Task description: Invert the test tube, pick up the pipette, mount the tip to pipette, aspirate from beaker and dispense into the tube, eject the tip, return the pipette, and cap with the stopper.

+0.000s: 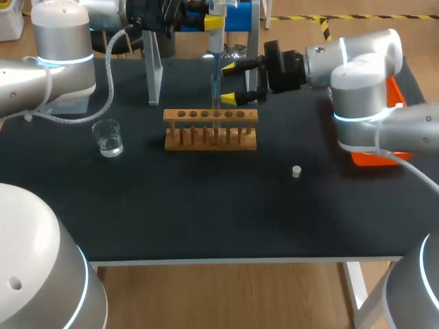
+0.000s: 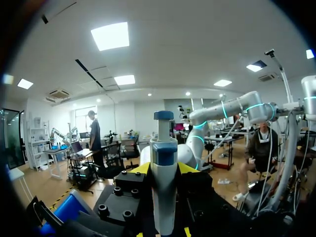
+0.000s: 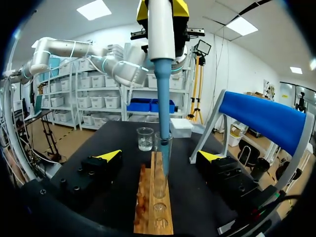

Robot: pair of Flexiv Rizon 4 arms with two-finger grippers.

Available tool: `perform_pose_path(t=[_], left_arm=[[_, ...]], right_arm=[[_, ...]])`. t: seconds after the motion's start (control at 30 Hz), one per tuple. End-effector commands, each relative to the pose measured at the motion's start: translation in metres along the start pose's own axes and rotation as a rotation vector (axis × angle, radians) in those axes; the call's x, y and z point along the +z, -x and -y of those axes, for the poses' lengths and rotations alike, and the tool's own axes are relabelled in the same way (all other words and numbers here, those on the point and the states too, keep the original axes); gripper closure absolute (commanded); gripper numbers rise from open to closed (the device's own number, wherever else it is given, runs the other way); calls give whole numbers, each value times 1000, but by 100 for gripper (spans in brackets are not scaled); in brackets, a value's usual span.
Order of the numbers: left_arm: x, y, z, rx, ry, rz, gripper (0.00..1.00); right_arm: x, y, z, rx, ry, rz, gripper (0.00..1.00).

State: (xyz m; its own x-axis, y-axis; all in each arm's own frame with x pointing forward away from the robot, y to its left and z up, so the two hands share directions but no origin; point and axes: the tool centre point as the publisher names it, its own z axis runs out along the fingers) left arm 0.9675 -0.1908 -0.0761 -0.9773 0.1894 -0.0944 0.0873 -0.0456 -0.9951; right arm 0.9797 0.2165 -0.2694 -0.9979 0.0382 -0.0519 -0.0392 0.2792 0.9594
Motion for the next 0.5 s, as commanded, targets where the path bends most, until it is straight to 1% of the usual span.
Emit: perform_pose_path(t=[0.03,0.23,0.5], left_arm=[[-1,2,0,0,1,-7,100],[-1,2,0,0,1,-7,100],[-1,2,0,0,1,-7,100]], right_arm=[[11,6,3,-4,-17,-4,0],[25,7,6,-9,-35,-10,0],[39,4,12,-31,-73,12,0]])
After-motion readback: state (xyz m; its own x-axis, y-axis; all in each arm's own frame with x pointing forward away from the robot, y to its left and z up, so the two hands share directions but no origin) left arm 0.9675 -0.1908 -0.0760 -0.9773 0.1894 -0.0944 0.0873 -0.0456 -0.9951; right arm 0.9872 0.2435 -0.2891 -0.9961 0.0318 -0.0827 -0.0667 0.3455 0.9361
